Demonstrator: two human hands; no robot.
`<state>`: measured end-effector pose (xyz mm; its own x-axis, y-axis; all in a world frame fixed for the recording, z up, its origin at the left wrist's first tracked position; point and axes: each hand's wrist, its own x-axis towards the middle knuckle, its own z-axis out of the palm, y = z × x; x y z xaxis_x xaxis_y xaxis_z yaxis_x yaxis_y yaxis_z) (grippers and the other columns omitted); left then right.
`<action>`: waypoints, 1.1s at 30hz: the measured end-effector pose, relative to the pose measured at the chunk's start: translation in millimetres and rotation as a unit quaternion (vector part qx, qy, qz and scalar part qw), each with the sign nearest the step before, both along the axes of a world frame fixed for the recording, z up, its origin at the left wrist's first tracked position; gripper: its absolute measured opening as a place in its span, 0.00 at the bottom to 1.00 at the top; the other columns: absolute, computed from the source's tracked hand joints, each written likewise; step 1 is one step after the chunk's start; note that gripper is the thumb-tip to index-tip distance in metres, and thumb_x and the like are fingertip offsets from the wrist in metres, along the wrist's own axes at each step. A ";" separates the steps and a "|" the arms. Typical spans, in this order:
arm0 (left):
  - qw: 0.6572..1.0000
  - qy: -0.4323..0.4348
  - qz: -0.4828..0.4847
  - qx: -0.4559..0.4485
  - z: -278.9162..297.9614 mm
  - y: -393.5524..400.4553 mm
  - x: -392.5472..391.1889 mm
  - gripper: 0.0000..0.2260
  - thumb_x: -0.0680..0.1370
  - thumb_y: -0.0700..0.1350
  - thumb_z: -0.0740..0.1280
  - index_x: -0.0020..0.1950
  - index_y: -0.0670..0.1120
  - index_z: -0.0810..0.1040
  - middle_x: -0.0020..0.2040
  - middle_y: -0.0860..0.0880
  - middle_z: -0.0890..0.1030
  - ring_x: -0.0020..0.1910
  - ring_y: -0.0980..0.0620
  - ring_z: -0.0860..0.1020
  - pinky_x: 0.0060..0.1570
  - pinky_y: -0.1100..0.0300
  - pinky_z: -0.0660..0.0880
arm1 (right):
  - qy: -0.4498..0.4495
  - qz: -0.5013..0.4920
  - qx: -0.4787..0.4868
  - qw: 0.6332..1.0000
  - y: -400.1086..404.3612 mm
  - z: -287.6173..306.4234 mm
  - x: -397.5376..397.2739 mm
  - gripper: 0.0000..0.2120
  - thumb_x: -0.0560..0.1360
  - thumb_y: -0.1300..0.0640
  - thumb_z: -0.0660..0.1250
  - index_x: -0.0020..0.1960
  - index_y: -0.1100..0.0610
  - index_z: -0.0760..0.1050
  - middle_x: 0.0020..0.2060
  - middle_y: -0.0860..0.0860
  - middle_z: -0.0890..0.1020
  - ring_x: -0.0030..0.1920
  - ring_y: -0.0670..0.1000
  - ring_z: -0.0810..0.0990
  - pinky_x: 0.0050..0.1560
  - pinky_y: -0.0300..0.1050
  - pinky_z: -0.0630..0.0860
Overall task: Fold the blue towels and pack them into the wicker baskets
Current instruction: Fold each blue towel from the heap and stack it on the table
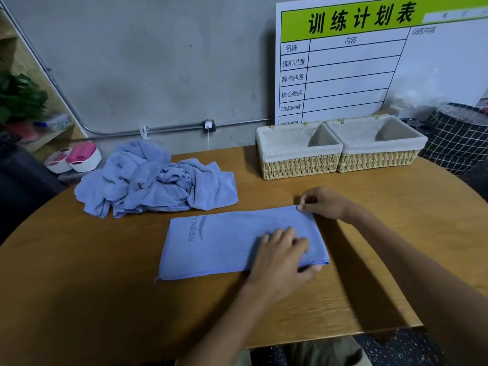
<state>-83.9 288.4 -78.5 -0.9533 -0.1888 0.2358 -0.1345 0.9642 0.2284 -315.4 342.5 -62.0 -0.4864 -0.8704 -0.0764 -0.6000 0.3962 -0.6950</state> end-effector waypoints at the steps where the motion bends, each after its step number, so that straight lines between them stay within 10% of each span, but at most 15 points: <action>1: 1.000 -0.006 0.003 -0.011 -1.2 9.0 -9.8 0.18 0.77 0.65 0.61 0.54 0.52 0.73 0.52 0.51 0.72 0.53 0.49 0.71 0.52 0.48 0.69 | -0.009 0.010 0.005 1.000 1.5 2.4 -1.0 0.08 0.77 0.57 0.72 0.46 0.63 0.80 0.42 0.54 0.82 0.43 0.50 0.77 0.42 0.40 0.69; 12: 0.996 0.000 0.055 -0.072 6.1 49.4 -42.3 0.22 0.76 0.62 0.65 0.59 0.45 0.75 0.53 0.45 0.79 0.52 0.44 0.78 0.46 0.48 0.73 | -0.092 0.017 -0.083 0.992 17.1 0.6 -6.8 0.05 0.76 0.69 0.70 0.47 0.60 0.77 0.43 0.53 0.79 0.41 0.43 0.77 0.46 0.35 0.72; 18: 0.997 0.002 0.032 -0.067 7.0 52.1 -35.9 0.10 0.67 0.53 0.68 0.36 0.48 0.74 0.33 0.51 0.73 0.32 0.50 0.75 0.29 0.60 0.59 | -0.137 0.032 -0.136 0.981 25.3 -5.1 -6.0 0.10 0.75 0.72 0.69 0.54 0.62 0.80 0.49 0.56 0.84 0.51 0.43 0.81 0.54 0.33 0.74; 23: 0.991 0.071 0.073 0.088 15.6 39.6 -20.9 0.13 0.71 0.51 0.65 0.32 0.48 0.65 0.31 0.51 0.68 0.30 0.52 0.68 0.27 0.57 0.60 | -0.246 0.024 -0.177 0.953 30.7 -4.6 -3.3 0.10 0.76 0.69 0.69 0.56 0.60 0.79 0.49 0.55 0.85 0.52 0.47 0.82 0.59 0.41 0.76; 27: 0.943 0.144 0.083 0.290 24.8 21.9 0.7 0.14 0.70 0.48 0.68 0.32 0.45 0.66 0.30 0.50 0.71 0.30 0.53 0.69 0.31 0.55 0.67 | -0.320 0.030 -0.216 0.922 25.0 -0.8 0.2 0.25 0.66 0.44 0.80 0.57 0.56 0.80 0.53 0.57 0.85 0.56 0.50 0.82 0.56 0.41 0.77; 33: 0.880 0.206 0.114 0.413 29.9 -16.7 50.7 0.16 0.73 0.53 0.66 0.34 0.43 0.70 0.28 0.50 0.69 0.30 0.57 0.69 0.31 0.55 0.66 | -0.392 0.124 -0.178 0.894 2.2 22.2 5.6 0.31 0.62 0.54 0.83 0.61 0.61 0.78 0.54 0.57 0.83 0.54 0.52 0.82 0.56 0.41 0.80</action>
